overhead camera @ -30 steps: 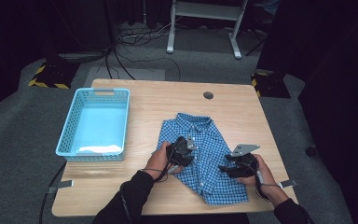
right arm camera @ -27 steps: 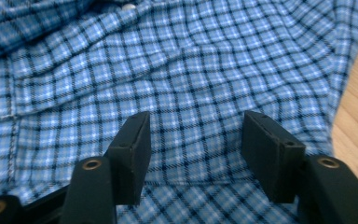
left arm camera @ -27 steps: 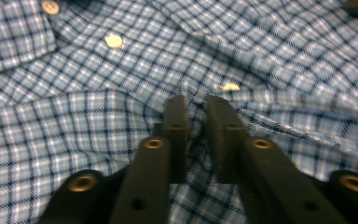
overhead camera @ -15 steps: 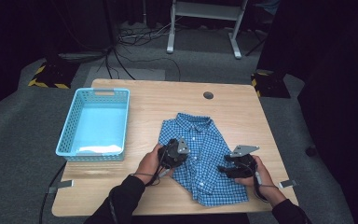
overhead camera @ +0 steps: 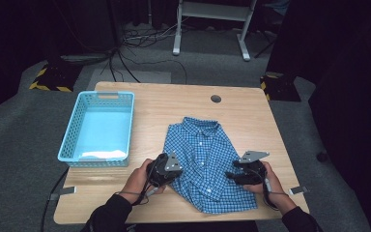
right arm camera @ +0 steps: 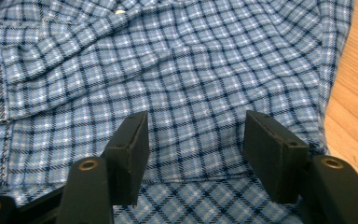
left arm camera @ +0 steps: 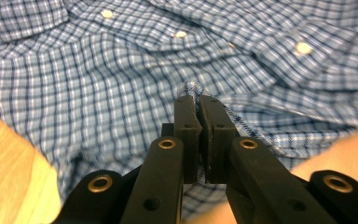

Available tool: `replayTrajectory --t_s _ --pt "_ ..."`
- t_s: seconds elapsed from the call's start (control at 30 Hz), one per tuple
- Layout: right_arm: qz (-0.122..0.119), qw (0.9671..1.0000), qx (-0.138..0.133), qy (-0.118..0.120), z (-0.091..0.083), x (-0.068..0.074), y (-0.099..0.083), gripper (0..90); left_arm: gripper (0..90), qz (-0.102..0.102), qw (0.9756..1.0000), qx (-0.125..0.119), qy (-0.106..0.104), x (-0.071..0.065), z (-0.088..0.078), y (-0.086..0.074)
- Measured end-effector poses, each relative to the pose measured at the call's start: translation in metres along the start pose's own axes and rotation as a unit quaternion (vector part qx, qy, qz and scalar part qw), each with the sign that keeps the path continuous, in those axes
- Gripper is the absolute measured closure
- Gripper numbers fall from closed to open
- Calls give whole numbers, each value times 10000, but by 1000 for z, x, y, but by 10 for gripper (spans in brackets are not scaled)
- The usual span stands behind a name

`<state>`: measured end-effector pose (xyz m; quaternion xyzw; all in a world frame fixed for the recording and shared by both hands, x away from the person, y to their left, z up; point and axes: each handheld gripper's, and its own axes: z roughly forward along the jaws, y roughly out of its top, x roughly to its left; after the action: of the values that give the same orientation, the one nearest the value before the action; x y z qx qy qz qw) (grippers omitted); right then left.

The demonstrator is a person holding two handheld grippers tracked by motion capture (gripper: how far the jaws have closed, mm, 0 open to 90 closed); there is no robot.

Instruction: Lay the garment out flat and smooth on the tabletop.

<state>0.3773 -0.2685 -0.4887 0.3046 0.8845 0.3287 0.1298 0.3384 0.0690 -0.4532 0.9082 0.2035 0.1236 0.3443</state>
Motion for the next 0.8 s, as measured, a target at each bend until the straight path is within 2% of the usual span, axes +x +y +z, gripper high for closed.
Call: replayTrajectory --t_s 0.13,0.43,0.8 --pt "12 10000 -15 -21 0 0 0 404 860 21 10000 46 24 -6 -10 -12" --pt "18 10000 -36 -83 0 1 -1 392 856 -159 9998 123 -61 -17 -25 -45" --pt "58 10000 -51 -45 1 0 -1 387 838 -287 9992 195 -181 -30 -34 -69"
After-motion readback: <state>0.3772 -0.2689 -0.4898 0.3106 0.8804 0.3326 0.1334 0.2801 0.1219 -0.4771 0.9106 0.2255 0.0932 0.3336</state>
